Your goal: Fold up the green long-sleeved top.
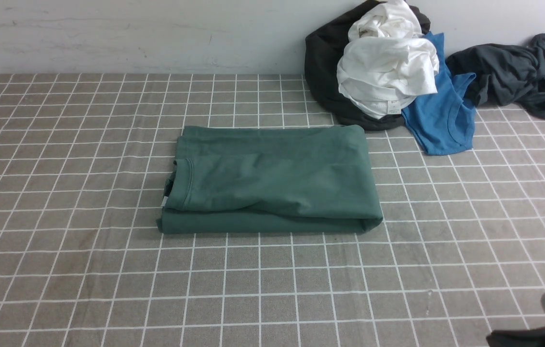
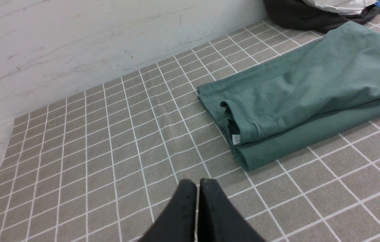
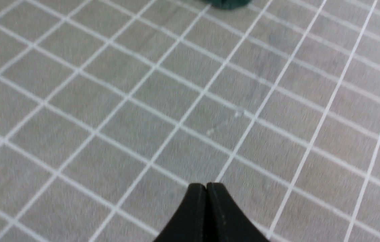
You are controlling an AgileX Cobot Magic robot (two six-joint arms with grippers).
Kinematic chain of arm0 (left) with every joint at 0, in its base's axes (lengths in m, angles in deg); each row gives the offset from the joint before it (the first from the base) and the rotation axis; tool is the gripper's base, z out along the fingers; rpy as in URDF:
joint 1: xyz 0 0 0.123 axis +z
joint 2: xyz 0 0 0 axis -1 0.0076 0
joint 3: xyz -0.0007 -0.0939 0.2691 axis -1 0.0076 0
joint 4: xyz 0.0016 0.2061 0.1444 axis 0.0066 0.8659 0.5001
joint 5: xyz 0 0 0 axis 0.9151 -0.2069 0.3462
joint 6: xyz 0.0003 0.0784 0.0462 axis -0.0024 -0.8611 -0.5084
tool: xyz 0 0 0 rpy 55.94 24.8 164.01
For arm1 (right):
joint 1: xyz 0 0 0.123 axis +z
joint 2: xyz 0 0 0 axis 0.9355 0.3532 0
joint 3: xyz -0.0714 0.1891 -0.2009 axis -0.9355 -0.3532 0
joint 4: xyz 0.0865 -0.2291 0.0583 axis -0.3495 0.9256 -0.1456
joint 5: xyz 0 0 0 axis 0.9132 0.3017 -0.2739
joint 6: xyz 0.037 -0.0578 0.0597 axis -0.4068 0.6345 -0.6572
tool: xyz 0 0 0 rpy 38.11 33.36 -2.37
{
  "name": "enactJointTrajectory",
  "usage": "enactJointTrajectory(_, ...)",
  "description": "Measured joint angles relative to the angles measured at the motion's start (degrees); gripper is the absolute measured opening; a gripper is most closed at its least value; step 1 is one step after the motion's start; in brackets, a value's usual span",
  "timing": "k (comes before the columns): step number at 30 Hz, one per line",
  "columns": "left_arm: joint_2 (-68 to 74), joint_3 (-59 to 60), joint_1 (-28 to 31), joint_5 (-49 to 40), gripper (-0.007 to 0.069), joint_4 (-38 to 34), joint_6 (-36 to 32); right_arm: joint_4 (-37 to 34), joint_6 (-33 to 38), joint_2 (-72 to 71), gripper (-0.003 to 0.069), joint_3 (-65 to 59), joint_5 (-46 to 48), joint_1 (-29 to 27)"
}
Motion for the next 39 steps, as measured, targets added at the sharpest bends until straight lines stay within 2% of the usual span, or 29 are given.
enactJointTrajectory(5, 0.0, 0.0, 0.0, -0.1, -0.0003, 0.0, 0.0, -0.7, -6.9, -0.8, -0.0013, -2.2, 2.7, -0.5)
enactJointTrajectory(7, 0.0, 0.0, 0.0, -0.1, -0.0003, -0.1, 0.0, 0.1, -11.5, -4.6, -0.0013, -4.1, 0.8, -1.2)
enactJointTrajectory(9, 0.0, 0.0, 0.0, -0.1, -0.0003, -0.1, 0.0, 1.0, -13.2, -7.3, -0.0013, -5.8, -0.8, -1.4)
enactJointTrajectory(11, 0.0, 0.0, 0.0, -0.2, -0.0003, -0.1, 0.0, 2.7, -15.1, -14.3, -0.0013, -10.7, -6.5, -2.8)
enactJointTrajectory(13, 0.0, 0.0, 0.0, -0.2, -0.0003, -0.1, 0.0, 3.2, -15.8, -21.7, -0.0013, -13.8, -10.7, -4.5)
enactJointTrajectory(15, 0.0, 0.0, 0.0, -0.2, -0.0003, -0.1, 0.0, 3.2, -15.9, -28.2, -0.0013, -14.5, -10.5, -6.9)
enactJointTrajectory(20, 0.0, 0.0, 0.0, -0.3, -0.0003, -0.1, 0.0, 3.1, -15.9, -40.4, -0.0013, -14.6, -6.3, -13.5)
enactJointTrajectory(22, 0.0, 0.0, 0.0, -0.3, -0.0003, -0.1, 0.0, 2.9, -16.0, -46.4, -0.0013, -14.6, -1.7, -18.3)
enactJointTrajectory(26, 0.0, 0.0, 0.0, -0.5, -0.0003, -0.1, 0.0, 2.7, -16.2, -48.0, -0.0013, -14.6, 0.5, -23.5)
enactJointTrajectory(30, 0.0, 0.0, 0.0, -0.9, -0.0003, -0.1, 0.0, 2.6, -15.8, -48.0, -0.0013, -14.6, 0.5, -25.2)
enactJointTrajectory(39, 0.0, 0.0, 0.0, -1.1, -0.0003, -0.1, 0.0, 2.6, -15.6, -48.0, -0.0013, -14.6, 0.6, -25.2)
